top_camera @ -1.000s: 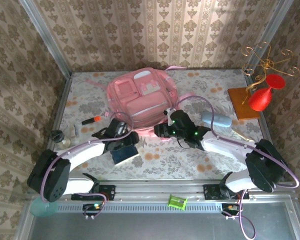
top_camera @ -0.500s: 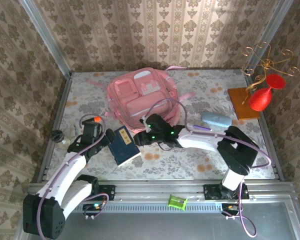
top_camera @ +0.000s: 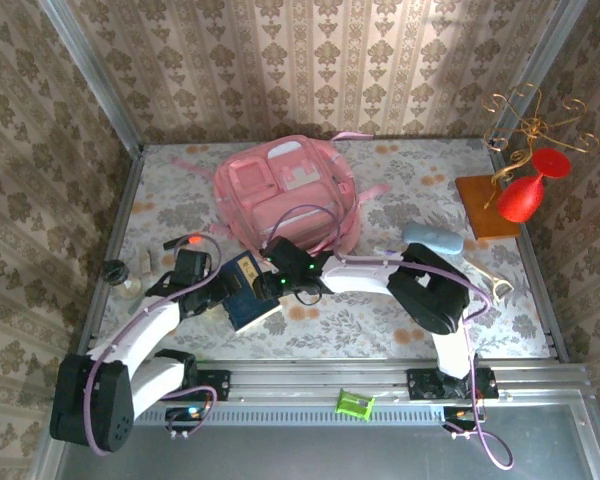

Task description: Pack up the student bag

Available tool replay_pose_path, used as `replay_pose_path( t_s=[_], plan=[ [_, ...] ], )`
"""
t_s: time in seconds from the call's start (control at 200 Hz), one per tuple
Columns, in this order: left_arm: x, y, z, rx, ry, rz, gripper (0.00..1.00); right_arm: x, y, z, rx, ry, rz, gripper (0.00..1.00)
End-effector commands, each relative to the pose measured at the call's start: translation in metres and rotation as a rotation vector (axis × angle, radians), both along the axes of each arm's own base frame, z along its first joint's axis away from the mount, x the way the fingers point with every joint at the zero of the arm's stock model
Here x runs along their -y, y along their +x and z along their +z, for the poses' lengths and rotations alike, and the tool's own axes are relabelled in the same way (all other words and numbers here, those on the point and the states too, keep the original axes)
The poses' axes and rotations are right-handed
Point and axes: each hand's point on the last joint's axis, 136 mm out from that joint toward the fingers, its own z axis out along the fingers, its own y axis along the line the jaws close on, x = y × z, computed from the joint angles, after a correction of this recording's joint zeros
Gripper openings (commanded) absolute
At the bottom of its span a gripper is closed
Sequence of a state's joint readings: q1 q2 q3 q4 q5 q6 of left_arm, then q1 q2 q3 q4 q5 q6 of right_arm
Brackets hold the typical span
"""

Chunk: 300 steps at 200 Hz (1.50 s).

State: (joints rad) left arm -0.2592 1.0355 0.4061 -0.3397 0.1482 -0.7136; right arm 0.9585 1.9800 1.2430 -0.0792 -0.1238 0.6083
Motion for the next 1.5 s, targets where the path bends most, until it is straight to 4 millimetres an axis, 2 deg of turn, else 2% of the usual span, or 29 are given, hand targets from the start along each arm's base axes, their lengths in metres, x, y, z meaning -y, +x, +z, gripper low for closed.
replay_pose_path(
  t_s=[0.0, 0.11, 0.22, 0.28, 0.39, 0.525, 0.9, 1.01, 1.155, 1.24, 1.375, 1.495],
  plan=[
    [0.009, -0.001, -0.007, -0.009, -0.045, -0.047, 0.68, -0.005, 0.002, -0.009, -0.018, -0.023, -0.013, 0.51],
    [0.013, -0.003, -0.012, -0.026, -0.058, -0.063, 0.63, -0.012, -0.002, -0.013, -0.047, -0.004, 0.007, 0.51],
    [0.012, -0.004, -0.015, -0.025, -0.06, -0.058, 0.62, -0.01, -0.002, -0.015, -0.051, -0.004, 0.012, 0.51],
    [0.013, -0.004, -0.015, -0.022, -0.069, -0.059, 0.61, -0.012, -0.003, -0.014, -0.075, 0.034, 0.022, 0.49],
    [0.015, -0.006, -0.015, -0.023, -0.076, -0.062, 0.6, -0.018, -0.004, -0.004, -0.104, 0.128, 0.027, 0.42],
    [0.014, -0.007, -0.016, -0.024, -0.078, -0.063, 0.6, -0.026, -0.003, 0.013, -0.11, 0.218, 0.051, 0.4],
    [0.015, -0.008, -0.015, -0.011, -0.087, -0.063, 0.61, -0.032, -0.005, 0.029, -0.15, 0.311, 0.043, 0.32],
    [0.015, -0.009, -0.014, -0.009, -0.09, -0.061, 0.61, -0.031, -0.004, 0.028, -0.154, 0.304, 0.029, 0.24],
    [0.01, -0.008, -0.011, 0.006, -0.07, -0.04, 0.64, -0.016, 0.005, 0.03, -0.121, 0.248, -0.016, 0.02],
    [0.005, -0.004, -0.003, 0.034, -0.077, -0.014, 0.7, -0.008, 0.009, 0.041, -0.107, 0.272, -0.029, 0.0],
    [0.007, 0.003, 0.016, 0.109, -0.177, 0.023, 0.77, -0.003, 0.009, 0.07, -0.097, 0.366, -0.028, 0.0],
    [0.017, 0.012, 0.049, 0.223, -0.331, 0.034, 0.83, 0.001, 0.013, 0.101, -0.087, 0.472, -0.048, 0.0]
  ],
)
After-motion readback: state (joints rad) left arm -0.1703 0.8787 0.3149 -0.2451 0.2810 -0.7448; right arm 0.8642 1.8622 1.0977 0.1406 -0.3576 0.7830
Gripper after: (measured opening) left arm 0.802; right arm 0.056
